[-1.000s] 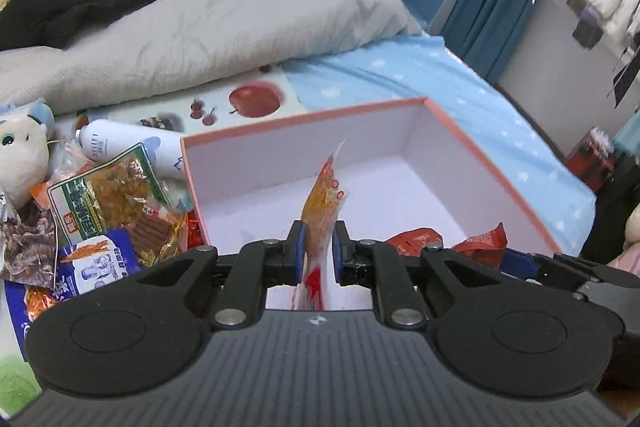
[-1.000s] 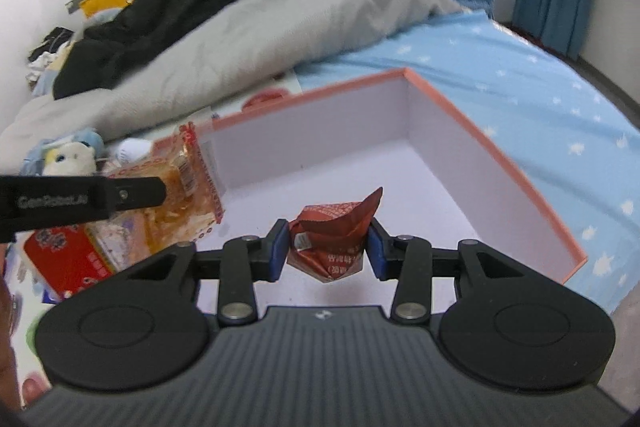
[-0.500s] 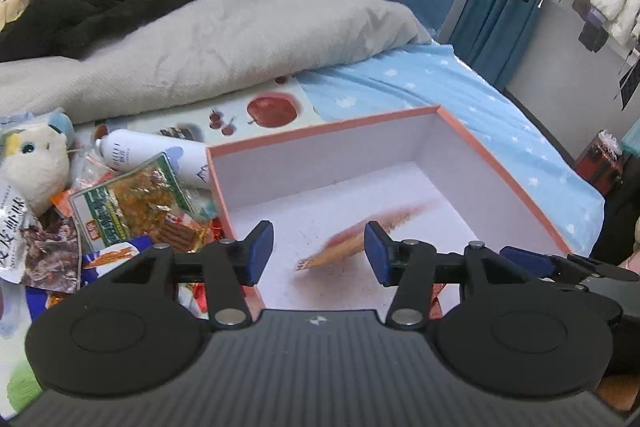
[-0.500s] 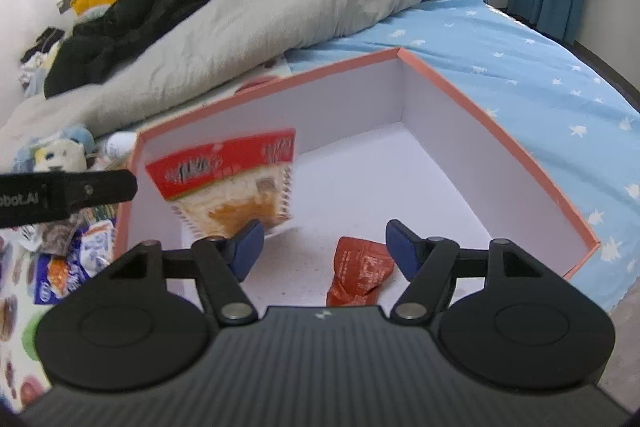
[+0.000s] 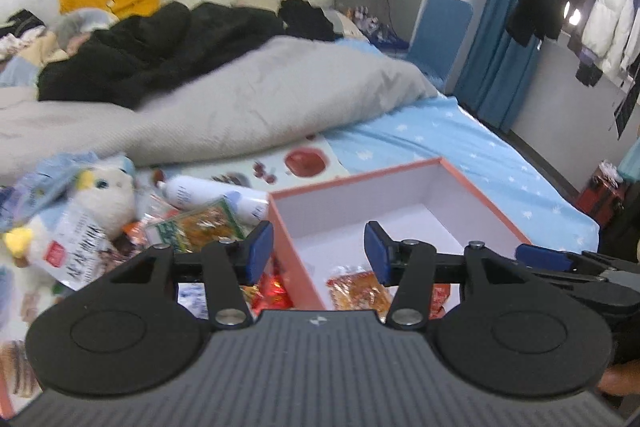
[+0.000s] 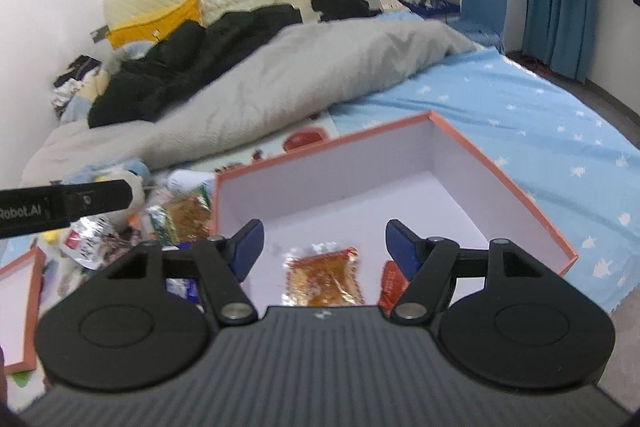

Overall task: Organize snacks
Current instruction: 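Open both grippers to drop the packet and wrapper into the pink box, then move both open grippers back toward the snack pile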

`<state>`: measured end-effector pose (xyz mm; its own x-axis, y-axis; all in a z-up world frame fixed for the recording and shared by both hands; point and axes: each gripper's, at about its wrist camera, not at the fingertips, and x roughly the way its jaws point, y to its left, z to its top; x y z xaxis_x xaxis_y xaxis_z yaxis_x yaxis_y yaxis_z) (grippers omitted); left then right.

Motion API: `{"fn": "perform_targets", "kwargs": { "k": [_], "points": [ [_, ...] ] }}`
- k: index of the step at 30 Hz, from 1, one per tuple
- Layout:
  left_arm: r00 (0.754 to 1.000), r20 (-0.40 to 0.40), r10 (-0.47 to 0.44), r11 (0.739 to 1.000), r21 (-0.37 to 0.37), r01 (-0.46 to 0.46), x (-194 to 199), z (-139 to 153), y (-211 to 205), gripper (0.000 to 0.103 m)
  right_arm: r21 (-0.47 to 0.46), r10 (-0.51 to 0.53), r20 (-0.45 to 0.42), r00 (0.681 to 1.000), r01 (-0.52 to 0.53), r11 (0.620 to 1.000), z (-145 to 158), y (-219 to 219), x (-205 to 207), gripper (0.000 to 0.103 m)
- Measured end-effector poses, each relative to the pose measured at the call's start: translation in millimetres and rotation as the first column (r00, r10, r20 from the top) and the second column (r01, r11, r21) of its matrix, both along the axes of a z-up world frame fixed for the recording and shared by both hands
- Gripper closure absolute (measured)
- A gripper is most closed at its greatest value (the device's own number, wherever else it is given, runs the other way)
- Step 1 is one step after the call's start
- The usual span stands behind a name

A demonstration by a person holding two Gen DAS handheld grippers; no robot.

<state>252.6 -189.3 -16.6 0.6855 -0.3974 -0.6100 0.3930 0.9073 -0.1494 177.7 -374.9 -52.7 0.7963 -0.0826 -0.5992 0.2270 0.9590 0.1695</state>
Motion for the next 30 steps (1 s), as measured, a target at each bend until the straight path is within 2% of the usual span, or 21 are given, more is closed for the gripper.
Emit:
{"fn": "perform_targets", "kwargs": {
  "k": [6,13,22,30],
  "points": [
    [0.999,0.038,0.029,0.999,-0.020,-0.028,-25.0,20.3,36.7,0.047,-0.010,0.029,0.051,0.998,-0.029,1.000,21.7,26.6,-14.5,0.033],
    [0.995,0.070,0.064,0.998,-0.024,-0.063,-56.8,31.0,75.2,0.047,-0.008,0.076,0.078,0.994,-0.075,0.997,29.1,54.6,-31.0,0.033],
    [0.992,0.076,0.101,0.995,-0.003,-0.101,-97.0,28.1,119.3,0.047,0.013,0.100,0.077,0.992,-0.102,0.995,22.5,82.4,-60.0,0.033],
    [0.988,0.038,0.148,0.989,-0.010,-0.148,-123.6,15.8,154.5,0.047,0.030,0.111,0.044,0.993,-0.112,0.993,11.3,95.7,-75.8,0.033]
  ]
}}
